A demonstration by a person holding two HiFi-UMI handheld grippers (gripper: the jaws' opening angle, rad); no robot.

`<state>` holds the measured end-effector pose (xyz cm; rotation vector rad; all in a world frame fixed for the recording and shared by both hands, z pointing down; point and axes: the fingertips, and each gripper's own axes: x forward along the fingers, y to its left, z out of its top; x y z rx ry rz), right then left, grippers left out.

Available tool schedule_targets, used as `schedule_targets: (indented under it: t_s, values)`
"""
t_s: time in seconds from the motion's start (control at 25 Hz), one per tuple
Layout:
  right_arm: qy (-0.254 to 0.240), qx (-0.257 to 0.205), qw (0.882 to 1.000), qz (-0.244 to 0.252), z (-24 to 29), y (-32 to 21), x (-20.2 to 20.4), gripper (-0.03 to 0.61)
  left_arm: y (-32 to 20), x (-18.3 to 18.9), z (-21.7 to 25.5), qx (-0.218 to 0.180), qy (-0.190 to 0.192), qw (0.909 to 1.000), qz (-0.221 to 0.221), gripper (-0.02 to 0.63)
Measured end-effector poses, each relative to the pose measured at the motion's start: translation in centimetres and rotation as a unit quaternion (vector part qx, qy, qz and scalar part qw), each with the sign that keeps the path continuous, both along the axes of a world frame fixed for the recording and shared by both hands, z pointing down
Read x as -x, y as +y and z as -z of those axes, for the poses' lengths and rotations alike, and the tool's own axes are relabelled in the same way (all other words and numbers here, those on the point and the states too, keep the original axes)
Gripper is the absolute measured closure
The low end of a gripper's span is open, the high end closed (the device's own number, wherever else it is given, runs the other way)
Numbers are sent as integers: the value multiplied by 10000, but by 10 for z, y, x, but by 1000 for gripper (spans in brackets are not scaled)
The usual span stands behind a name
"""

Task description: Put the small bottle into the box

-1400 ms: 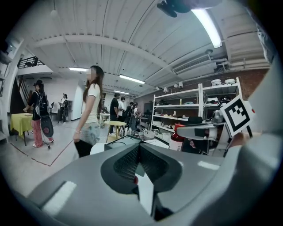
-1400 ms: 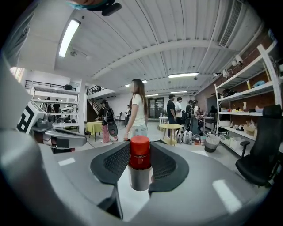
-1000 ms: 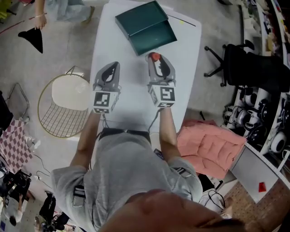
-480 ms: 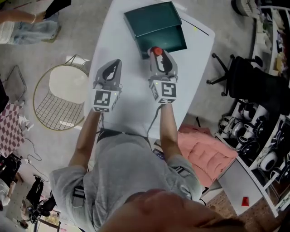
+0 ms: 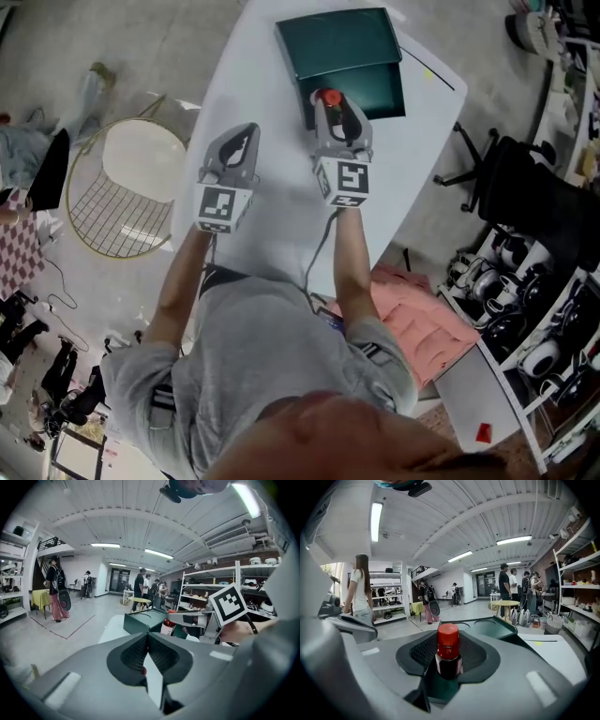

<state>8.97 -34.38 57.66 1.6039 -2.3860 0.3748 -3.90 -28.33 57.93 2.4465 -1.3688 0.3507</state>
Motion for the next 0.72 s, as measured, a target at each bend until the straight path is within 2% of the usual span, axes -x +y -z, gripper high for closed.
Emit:
schedule_targets:
  t_s: [0.48,0.72]
  values:
    - [164,126,9997,150,-19,-21,11,437,-10,4,-11,117,-9,9999,72,603]
    - [517,205,9981,248,-25,-20,18,437,-12,3,-12,129,-24,9999,64,603]
